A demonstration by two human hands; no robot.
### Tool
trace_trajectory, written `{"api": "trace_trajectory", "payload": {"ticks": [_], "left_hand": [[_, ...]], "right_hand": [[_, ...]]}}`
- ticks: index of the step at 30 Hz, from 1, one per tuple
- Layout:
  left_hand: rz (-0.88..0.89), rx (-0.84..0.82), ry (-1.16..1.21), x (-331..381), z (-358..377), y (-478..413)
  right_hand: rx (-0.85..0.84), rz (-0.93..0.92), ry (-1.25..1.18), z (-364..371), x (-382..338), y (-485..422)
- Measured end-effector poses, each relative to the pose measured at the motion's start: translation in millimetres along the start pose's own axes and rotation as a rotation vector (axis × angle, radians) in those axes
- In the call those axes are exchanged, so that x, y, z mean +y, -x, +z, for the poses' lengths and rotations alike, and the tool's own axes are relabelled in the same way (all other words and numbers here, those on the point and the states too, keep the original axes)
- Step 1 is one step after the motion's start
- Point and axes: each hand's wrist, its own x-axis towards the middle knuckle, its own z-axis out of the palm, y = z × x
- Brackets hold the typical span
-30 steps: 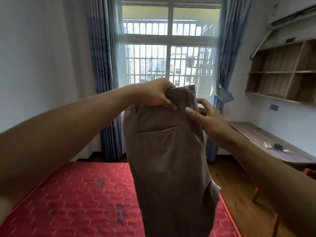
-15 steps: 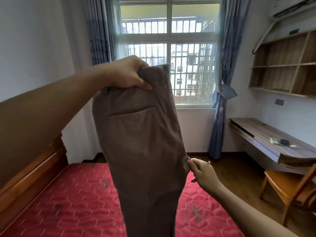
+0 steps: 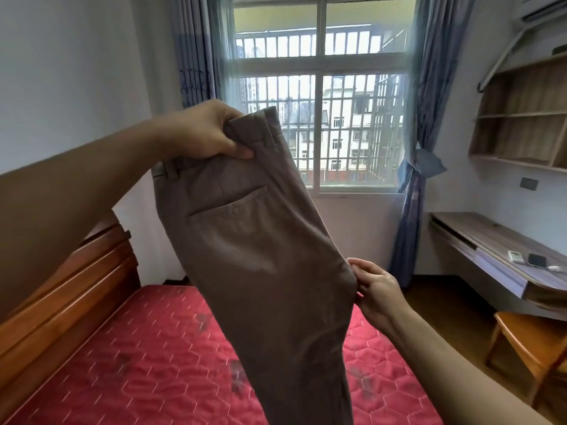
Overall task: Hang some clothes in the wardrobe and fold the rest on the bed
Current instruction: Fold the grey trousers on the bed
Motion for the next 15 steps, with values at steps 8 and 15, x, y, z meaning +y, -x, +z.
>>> {"api": "trace_trajectory", "payload": {"ticks": [8, 15], "left_hand": [[-0.005, -0.054, -0.01, 9.4, 8.0, 0.7], [0.112, -0.14, -0.119, 55.6, 47.3, -7.9]], "right_hand": [[-0.092, -0.413, 0.852, 13.0, -27.9, 20.4], [-0.483, -0.507, 0.614, 133.1, -125.2, 34.5]]}}
